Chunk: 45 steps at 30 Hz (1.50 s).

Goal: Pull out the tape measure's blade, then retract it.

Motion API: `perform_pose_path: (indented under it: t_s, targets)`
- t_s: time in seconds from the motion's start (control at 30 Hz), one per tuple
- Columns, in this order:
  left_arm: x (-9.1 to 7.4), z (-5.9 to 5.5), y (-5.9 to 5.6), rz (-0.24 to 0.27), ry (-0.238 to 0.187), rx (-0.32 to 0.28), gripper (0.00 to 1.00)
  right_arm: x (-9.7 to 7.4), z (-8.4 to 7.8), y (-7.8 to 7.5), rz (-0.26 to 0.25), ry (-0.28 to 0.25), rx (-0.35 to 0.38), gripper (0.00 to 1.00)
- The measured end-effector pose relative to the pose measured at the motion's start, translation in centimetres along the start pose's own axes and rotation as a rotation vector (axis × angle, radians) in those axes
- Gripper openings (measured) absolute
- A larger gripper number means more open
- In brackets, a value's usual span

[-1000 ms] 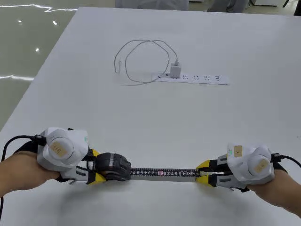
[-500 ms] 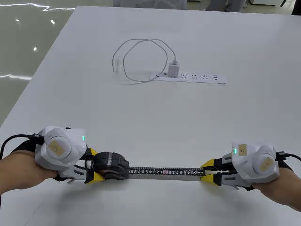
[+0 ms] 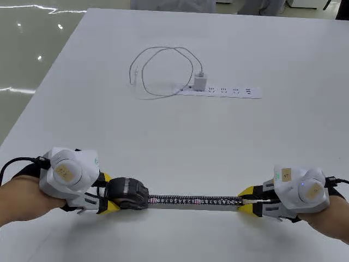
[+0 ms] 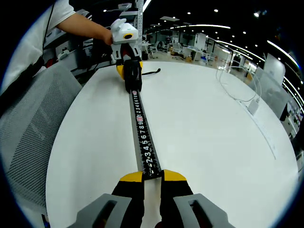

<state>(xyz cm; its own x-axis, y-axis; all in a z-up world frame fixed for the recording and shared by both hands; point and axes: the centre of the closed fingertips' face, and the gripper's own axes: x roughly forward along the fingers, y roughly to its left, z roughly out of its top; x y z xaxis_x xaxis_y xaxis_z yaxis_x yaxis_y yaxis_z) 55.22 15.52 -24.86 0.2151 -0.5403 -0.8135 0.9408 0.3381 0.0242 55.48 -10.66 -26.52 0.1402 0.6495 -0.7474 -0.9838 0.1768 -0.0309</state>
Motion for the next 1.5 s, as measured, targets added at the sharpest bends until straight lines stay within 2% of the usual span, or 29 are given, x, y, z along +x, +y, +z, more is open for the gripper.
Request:
perform_pose_path:
  t_s: [0.93, 1.27, 1.5]
  targets:
    - [0.0, 0.0, 0.0, -0.003, 0.001, 0.005, 0.26, -2.1, -2.0, -0.4, -0.008, 0.046, 0.002, 0.07]
    - [0.1, 0.1, 0.0, -0.001, 0.002, 0.007, 0.26, -2.0, -2.2, -0.6, -0.014, 0.057, 0.002, 0.08]
    - [0.1, 0.3, -0.2, 0.007, 0.017, 0.003, 0.27, -1.8, -2.1, -0.7, -0.008, 0.105, -0.004, 0.09]
